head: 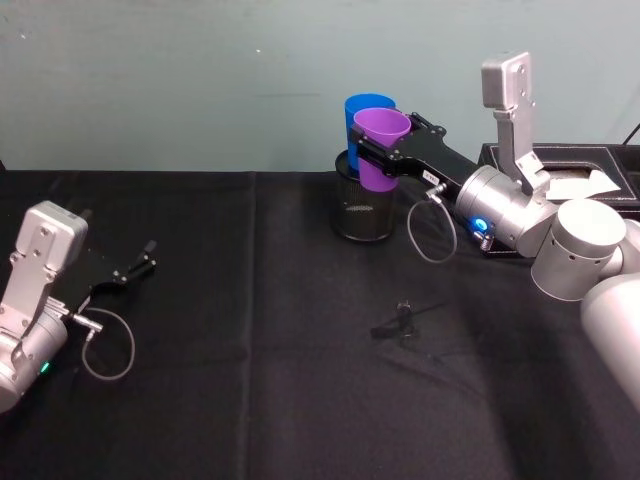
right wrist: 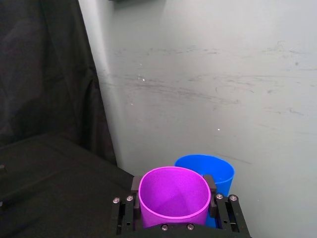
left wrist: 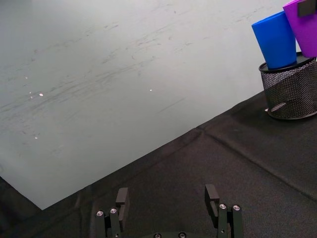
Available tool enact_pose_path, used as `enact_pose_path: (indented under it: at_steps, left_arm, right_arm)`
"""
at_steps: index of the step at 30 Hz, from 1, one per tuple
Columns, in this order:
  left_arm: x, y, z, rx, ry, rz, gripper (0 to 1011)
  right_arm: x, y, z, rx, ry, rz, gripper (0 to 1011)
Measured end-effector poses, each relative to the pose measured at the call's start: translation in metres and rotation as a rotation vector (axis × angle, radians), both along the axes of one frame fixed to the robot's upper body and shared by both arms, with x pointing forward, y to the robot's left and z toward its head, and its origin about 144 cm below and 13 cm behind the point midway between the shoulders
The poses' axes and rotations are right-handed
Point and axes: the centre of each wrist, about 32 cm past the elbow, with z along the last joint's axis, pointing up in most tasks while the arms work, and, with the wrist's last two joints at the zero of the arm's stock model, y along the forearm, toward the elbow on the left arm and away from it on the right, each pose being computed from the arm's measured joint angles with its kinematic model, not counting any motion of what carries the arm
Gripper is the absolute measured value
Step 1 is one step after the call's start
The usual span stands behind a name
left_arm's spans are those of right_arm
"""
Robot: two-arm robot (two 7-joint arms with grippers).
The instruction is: Pick up one cup with a gripper and tap it against the other cup.
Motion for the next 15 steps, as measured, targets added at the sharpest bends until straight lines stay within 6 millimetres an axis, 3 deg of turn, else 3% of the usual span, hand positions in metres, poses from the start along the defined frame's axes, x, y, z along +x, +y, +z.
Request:
enact_pose_path:
  at_steps: [15]
  left_arm:
    - [0.0, 0.0, 0.0, 0.0, 0.0, 0.0, 1000]
  right_arm:
    - [0.0, 0.0, 0.0, 0.0, 0.0, 0.0, 737]
